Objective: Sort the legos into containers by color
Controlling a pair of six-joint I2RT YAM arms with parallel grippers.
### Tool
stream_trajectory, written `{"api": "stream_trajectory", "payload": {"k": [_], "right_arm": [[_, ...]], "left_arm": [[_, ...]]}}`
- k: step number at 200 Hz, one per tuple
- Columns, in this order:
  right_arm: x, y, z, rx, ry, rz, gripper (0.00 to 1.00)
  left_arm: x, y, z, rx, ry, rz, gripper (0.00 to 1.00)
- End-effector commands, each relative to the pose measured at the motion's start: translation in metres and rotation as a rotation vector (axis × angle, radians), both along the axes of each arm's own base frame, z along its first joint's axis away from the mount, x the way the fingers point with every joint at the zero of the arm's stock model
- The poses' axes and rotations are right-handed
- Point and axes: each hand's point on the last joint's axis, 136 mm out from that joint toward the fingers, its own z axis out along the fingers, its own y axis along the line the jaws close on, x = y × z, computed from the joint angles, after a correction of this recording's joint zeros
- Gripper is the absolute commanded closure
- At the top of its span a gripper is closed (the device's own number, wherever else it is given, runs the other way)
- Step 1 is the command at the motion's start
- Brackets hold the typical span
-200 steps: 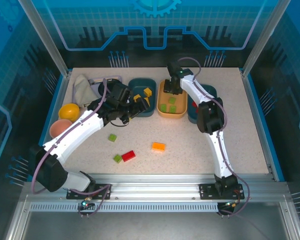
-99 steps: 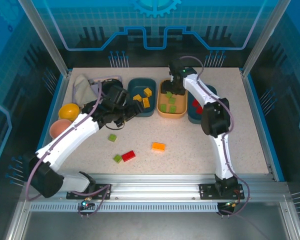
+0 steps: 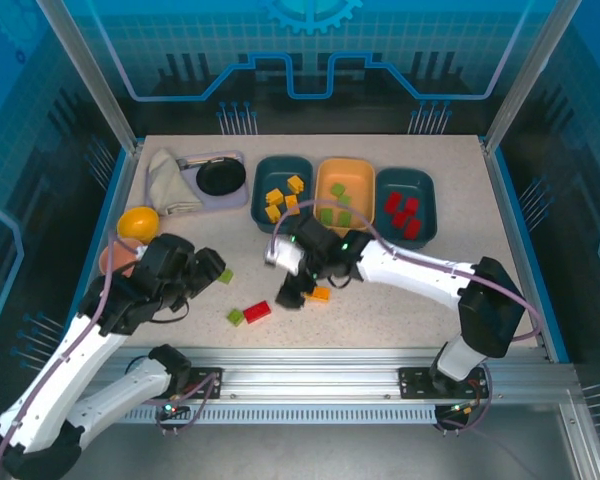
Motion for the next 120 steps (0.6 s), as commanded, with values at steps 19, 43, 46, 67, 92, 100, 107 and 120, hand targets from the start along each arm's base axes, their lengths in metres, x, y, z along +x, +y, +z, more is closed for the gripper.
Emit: {"api": "stream_trajectory", "payload": {"k": [19,43,46,67,92,100,107,120], "right_arm": [[-0.021,0.022,-0.019,-0.038,-0.186,0.294,0.07],[-0.02,0.038,-0.044,-0.089,-0.202,0.336,0.06],[-0.019,0.04,-0.046,-0.093,-0.207,0.339,0.06],[-0.017,0.054,-0.064,-0.127,-0.216,0.352,0.07],[-0.008,0.069,-0.076,-0.142,-0.222,0.331,0.09],[-0.005,0.073,-0.079,-0.141,-0.22,0.324,0.09],[-0.005,0.077,-0.081,-0.143,-0.213,0.326,0.09],[-0.006,0.081,-0.086,-0.155,-0.203,0.333,0.1]], "left_arm": [[-0.046,0.036,-0.025,0.016,0.067,0.124,0.14],[-0.057,0.041,-0.029,-0.002,0.077,0.142,0.14],[-0.058,0.041,-0.029,-0.005,0.079,0.143,0.14],[-0.058,0.041,-0.027,-0.009,0.075,0.143,0.14],[-0.058,0.042,-0.023,-0.014,0.064,0.146,0.14],[-0.058,0.042,-0.023,-0.016,0.064,0.149,0.14],[-0.058,0.042,-0.023,-0.017,0.067,0.151,0.15],[-0.059,0.043,-0.023,-0.021,0.066,0.155,0.15]]}}
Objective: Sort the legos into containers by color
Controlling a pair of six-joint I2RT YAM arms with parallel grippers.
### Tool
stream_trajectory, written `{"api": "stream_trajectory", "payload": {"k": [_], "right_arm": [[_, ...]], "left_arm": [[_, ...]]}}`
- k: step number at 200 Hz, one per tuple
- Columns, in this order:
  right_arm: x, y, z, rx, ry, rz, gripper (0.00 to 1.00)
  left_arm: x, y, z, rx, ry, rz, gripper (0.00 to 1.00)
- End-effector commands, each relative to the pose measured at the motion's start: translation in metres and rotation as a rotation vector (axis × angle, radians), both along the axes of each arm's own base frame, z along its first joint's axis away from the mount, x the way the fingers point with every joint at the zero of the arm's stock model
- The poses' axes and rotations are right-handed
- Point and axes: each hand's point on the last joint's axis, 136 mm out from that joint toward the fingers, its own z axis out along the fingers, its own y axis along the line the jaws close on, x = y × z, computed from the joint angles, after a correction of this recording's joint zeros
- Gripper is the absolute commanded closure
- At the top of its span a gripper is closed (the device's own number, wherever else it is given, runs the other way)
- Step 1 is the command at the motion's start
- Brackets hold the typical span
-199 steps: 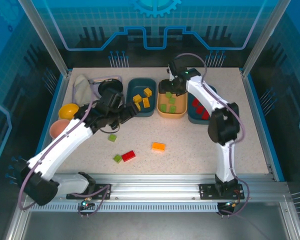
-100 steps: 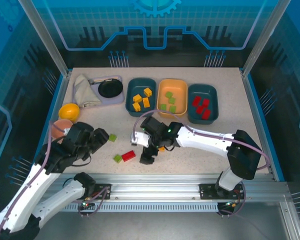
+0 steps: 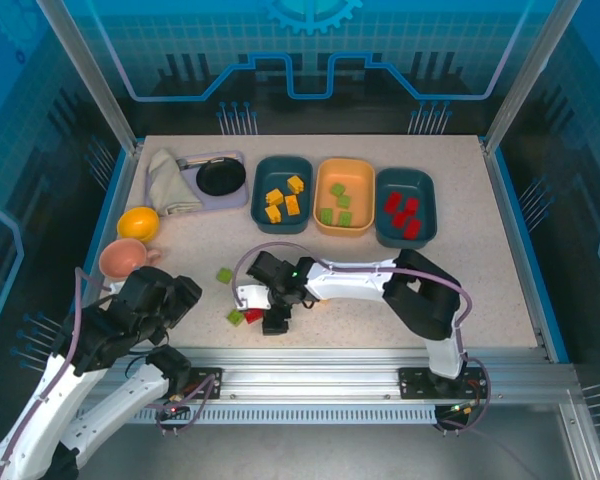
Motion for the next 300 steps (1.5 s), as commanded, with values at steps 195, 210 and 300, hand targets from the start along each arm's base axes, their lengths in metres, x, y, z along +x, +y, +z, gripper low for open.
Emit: {"api": "stream_trajectory", "payload": {"k": [195,210,300], "right_arm": [[0.076,-0.014,0.086,0.17,-0.001,-0.392,0.8],[0.107,-0.047,0.12,0.244,-0.01,-0.537,0.8],[0.219,-0.316,0.144,0.319,0.07,-1.583,0.8]], "left_arm": [[0.038,-0.056,0.001,-0.136,-0.069,-0.178,0.17],[0.055,-0.08,0.004,-0.181,-0.087,-0.241,0.17],[0.152,-0.199,0.026,-0.189,-0.124,-0.541,0.18]]}}
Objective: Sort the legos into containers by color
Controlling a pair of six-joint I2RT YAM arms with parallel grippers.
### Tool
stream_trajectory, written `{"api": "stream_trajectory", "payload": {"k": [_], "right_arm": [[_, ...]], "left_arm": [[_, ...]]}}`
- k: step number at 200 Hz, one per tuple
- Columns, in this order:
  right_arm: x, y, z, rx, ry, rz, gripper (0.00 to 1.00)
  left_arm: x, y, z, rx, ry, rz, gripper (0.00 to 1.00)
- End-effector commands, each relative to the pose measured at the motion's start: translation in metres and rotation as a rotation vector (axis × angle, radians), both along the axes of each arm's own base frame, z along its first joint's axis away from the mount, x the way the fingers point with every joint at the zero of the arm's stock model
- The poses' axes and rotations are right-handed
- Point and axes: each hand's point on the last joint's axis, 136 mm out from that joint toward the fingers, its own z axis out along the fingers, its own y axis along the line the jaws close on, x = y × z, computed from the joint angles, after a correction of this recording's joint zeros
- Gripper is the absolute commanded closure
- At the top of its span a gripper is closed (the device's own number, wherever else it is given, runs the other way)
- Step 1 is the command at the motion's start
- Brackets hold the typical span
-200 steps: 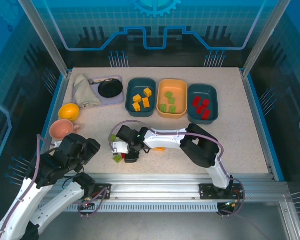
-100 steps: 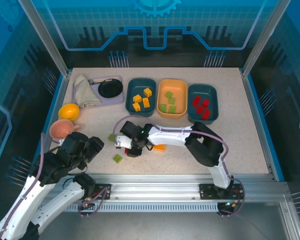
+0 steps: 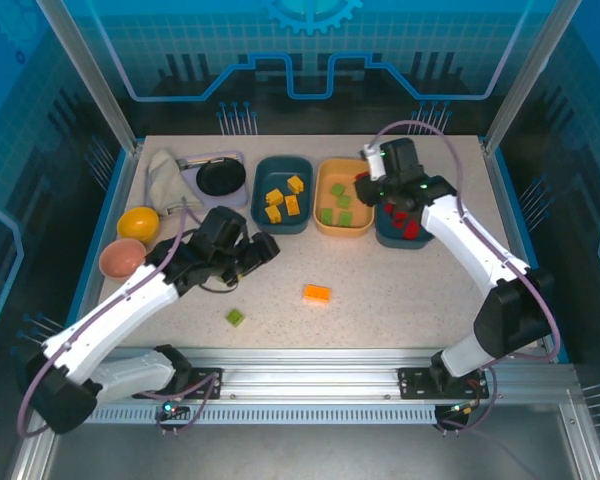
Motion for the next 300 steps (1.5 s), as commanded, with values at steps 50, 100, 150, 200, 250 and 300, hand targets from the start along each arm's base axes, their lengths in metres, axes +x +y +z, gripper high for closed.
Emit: {"api": "stream_trajectory", "payload": {"k": [50,100,150,200,250,300], "right_arm": [[0.046,-0.089,-0.084,0.249,0.335,-0.567,0.79],[0.091,-0.104,-0.104,0.471,0.371,-0.926,0.76],[0.105,-0.114,-0.125,0.622,0.401,-1.247,0.75],[0.118,-0.125,-0.138,0.765,0.369,-1.417,0.73],[0.122,-0.128,-0.153,0.839,0.374,-1.519,0.71],[0.125,-0.132,-0.162,0.903,0.37,-1.582,0.7]], "left_arm": [[0.069,-0.094,0.018,-0.078,-0.057,-0.194,0.18],[0.094,-0.118,0.015,-0.087,-0.05,-0.224,0.18],[0.096,-0.12,0.009,-0.079,-0.044,-0.225,0.18],[0.098,-0.122,0.011,-0.084,-0.058,-0.241,0.18],[0.098,-0.131,0.016,-0.096,-0.086,-0.3,0.18],[0.114,-0.15,0.066,-0.128,-0.27,-0.368,0.17]]}}
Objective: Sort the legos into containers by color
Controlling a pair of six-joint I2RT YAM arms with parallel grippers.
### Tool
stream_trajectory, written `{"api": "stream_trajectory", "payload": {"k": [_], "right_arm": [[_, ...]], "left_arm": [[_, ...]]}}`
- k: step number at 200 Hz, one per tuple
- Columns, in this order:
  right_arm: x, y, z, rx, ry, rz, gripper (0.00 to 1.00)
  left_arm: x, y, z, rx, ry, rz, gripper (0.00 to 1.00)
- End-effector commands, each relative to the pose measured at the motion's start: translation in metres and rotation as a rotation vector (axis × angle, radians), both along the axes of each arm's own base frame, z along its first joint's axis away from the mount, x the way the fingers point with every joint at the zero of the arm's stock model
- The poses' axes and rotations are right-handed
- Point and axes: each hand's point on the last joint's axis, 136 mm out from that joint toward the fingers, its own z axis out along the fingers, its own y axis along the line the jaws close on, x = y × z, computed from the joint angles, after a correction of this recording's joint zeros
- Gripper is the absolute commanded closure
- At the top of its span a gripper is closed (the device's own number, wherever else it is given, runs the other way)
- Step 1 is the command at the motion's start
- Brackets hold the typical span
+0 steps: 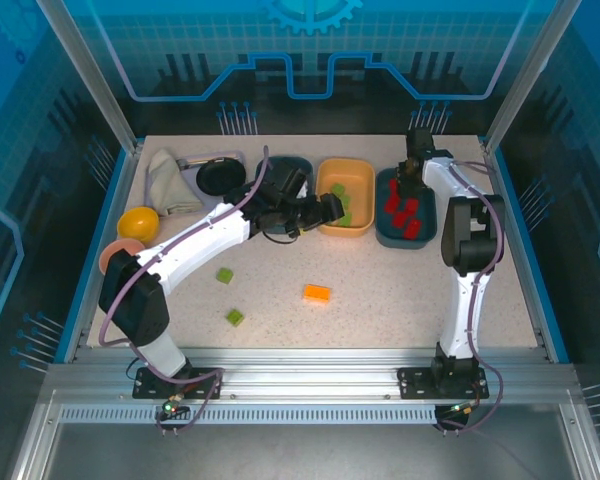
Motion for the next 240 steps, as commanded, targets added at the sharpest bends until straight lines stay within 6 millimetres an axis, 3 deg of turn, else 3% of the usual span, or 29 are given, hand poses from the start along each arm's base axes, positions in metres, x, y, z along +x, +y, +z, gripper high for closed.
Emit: {"api": "stream_trajectory", "payload": {"k": [1,34,77,130,169,196,221,240], "right_arm": [[0.002,-0.015,-0.009,0.017,0.007,-0.091,0.7],[0.0,-0.016,-0.017,0.033,0.018,-0.128,0.65],[0.007,-0.016,-0.02,0.056,-0.023,-0.181,0.61],[0.011,-0.014,-0.011,0.061,-0.04,-0.176,0.39],[0.006,-0.003,0.026,0.037,-0.1,-0.133,0.38],[-0.006,0.011,0.084,-0.083,-0.178,0.02,0.38],[-0.039,0.043,0.135,-0.298,-0.22,0.319,0.38],[-0.081,0.081,0.151,-0.462,-0.243,0.604,0.36]], "left_arm": [[0.014,-0.021,0.046,-0.064,-0.15,-0.07,0.17],[0.023,-0.029,0.053,-0.06,-0.166,-0.089,0.17],[0.02,-0.032,0.051,-0.06,-0.155,-0.099,0.17],[0.01,-0.027,0.048,-0.057,-0.144,-0.092,0.17],[0.004,-0.017,0.039,-0.02,-0.109,-0.071,0.17],[-0.012,0.006,0.015,0.073,-0.008,-0.01,0.15],[-0.035,0.036,-0.021,0.157,0.16,0.103,0.14],[-0.057,0.049,-0.051,0.168,0.332,0.212,0.14]]}}
